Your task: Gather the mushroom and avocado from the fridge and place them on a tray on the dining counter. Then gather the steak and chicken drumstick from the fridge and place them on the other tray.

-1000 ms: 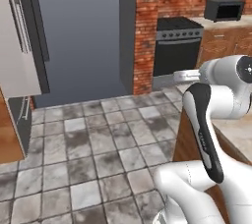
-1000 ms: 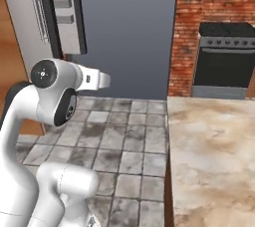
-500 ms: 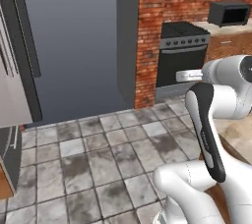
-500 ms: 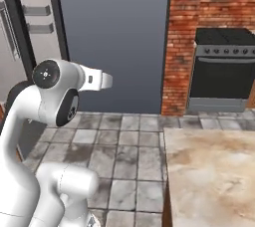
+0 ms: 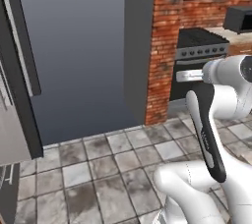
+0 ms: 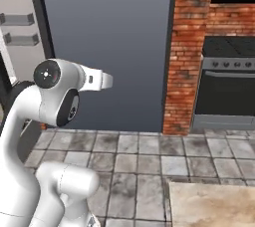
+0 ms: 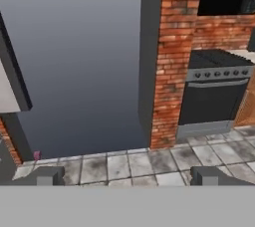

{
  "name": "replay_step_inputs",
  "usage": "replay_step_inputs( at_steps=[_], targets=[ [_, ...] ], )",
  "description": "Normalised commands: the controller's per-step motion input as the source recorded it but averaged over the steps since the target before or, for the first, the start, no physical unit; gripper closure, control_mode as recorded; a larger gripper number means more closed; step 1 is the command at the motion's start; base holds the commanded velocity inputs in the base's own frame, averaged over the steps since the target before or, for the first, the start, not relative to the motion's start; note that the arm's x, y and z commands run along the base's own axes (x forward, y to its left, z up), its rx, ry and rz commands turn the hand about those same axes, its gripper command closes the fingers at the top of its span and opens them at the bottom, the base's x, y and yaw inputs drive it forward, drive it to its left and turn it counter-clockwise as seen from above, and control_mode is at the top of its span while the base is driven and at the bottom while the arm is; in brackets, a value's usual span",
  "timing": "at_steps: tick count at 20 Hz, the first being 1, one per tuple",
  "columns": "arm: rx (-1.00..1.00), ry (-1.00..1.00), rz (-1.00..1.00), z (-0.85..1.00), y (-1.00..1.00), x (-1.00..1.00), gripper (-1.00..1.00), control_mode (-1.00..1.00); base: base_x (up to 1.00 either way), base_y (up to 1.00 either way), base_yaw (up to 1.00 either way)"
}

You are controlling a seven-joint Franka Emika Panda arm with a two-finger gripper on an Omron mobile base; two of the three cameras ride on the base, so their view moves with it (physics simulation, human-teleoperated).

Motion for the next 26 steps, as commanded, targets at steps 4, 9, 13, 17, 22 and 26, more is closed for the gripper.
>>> replay_step_inputs(
  at_steps=[4,9,13,17,22,26],
  targets=[
    [0.0,0.0,0.0,0.0,0.0,0.0,-1.0,1.0,0.99,0.0,0.01],
    [0.0,0.0,0.0,0.0,0.0,0.0,-1.0,1.0,0.83,0.0,0.09],
    [0.0,0.0,0.0,0.0,0.0,0.0,-1.0,1.0,0.53,-0.1,0.22],
    [0.0,0.0,0.0,0.0,0.0,0.0,-1.0,1.0,0.43,-0.21,0.27],
    [0.0,0.0,0.0,0.0,0.0,0.0,-1.0,1.0,0.39,-0.23,0.34],
    [0.0,0.0,0.0,0.0,0.0,0.0,-1.0,1.0,0.41,-0.22,0.4]
  ],
)
